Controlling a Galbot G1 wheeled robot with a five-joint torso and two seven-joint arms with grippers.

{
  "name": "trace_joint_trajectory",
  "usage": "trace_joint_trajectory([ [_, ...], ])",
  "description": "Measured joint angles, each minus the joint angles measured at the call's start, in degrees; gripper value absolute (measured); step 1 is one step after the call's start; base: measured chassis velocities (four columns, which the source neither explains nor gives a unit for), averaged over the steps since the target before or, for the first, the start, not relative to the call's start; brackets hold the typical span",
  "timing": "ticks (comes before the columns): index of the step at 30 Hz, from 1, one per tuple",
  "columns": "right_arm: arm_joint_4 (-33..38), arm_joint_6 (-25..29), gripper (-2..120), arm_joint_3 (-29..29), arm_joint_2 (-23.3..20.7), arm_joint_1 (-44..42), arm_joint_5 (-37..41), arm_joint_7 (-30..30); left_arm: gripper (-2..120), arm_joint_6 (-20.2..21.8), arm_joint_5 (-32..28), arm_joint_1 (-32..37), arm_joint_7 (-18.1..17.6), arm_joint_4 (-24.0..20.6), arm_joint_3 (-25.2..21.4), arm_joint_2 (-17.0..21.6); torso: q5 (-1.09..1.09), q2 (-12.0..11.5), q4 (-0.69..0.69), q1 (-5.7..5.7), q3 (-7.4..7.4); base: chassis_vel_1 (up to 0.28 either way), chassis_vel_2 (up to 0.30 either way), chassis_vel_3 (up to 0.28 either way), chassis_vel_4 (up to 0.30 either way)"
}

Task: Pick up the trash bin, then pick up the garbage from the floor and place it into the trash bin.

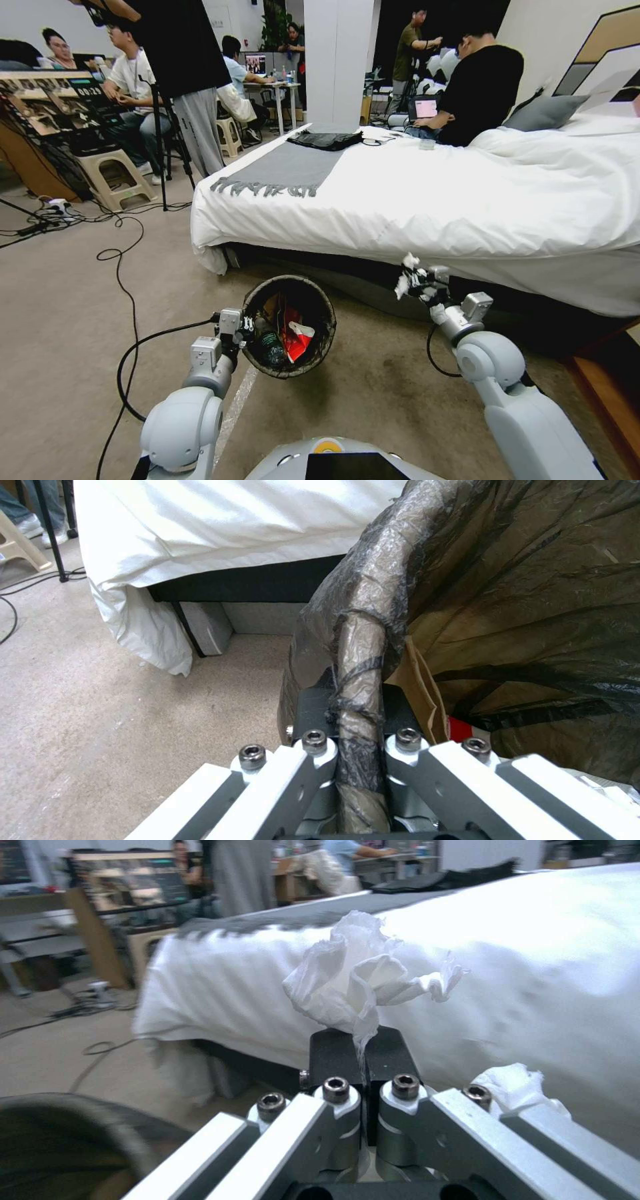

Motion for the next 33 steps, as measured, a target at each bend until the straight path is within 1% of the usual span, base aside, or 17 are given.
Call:
trace_joint_trajectory([
  [1,0.0,0.0,0,0.0,0.0,0.0,0.0,0.0,1,0.0,0.0,0.0,0.0,0.0,0.0,0.0,0.0,0.0,0.0,0.0,0.0,0.0,0.0,0.0,0.0],
  [3,2.2,-0.3,0,-2.7,-1.4,0.5,0.2,-1.3,1,0.0,0.0,-0.1,0.0,0.0,0.0,0.0,0.0,0.0,-0.01,0.0,0.0,0.0,0.0,0.0,0.0],
  [8,5.3,-1.4,0,-5.1,-3.2,1.3,2.4,-2.5,1,0.1,-0.1,-0.1,0.0,-0.1,0.0,0.0,-0.01,0.0,-0.02,0.0,0.0,0.0,0.0,0.0,0.0],
  [11,7.3,-2.1,0,-8.3,-4.0,2.3,3.6,-2.9,1,0.2,-0.1,-0.5,0.0,0.2,0.4,0.1,0.0,0.0,-0.02,0.0,0.0,0.0,0.0,0.0,0.0],
  [12,7.3,-2.1,0,-8.3,-4.0,2.3,3.6,-2.9,1,0.2,-0.1,-0.5,0.0,0.2,0.4,0.1,0.0,0.0,-0.02,0.0,0.0,0.0,0.0,0.0,0.0],
  [14,7.4,-2.6,0,-11.0,-4.1,3.4,3.6,-2.8,1,0.2,-0.1,-0.9,0.0,0.5,0.9,0.1,0.0,0.0,-0.02,0.0,0.0,0.0,0.0,0.0,0.0],
  [15,7.4,-2.6,0,-11.0,-4.1,3.4,3.6,-2.8,1,0.2,-0.1,-0.9,0.0,0.5,0.9,0.1,0.0,0.0,-0.02,0.0,0.0,0.0,0.0,0.0,0.0],
  [18,7.4,-3.5,0,-15.9,-4.0,6.2,3.5,-2.3,1,0.3,-0.1,-1.1,0.0,0.6,1.1,0.1,0.0,0.0,-0.02,0.0,0.0,0.0,0.0,0.0,0.0],
  [23,7.3,-4.0,0,-18.6,-4.0,7.8,3.5,-1.8,1,0.3,-0.1,-1.1,0.0,0.6,1.1,0.1,0.0,0.0,-0.01,0.0,0.0,0.0,0.0,0.0,0.0],
  [27,7.0,-4.6,0,-24.6,-4.6,9.5,2.0,-1.2,1,0.3,0.2,-1.1,0.0,0.7,1.5,-0.2,-0.01,0.0,-0.01,0.0,0.0,0.0,0.0,0.0,0.0],
  [33,4.6,-4.7,0,-26.5,-4.2,9.0,-0.5,-0.8,1,0.3,0.4,-1.0,0.0,0.6,1.5,-0.2,0.0,0.0,-0.02,0.0,0.0,0.0,0.0,0.0,0.0],
])
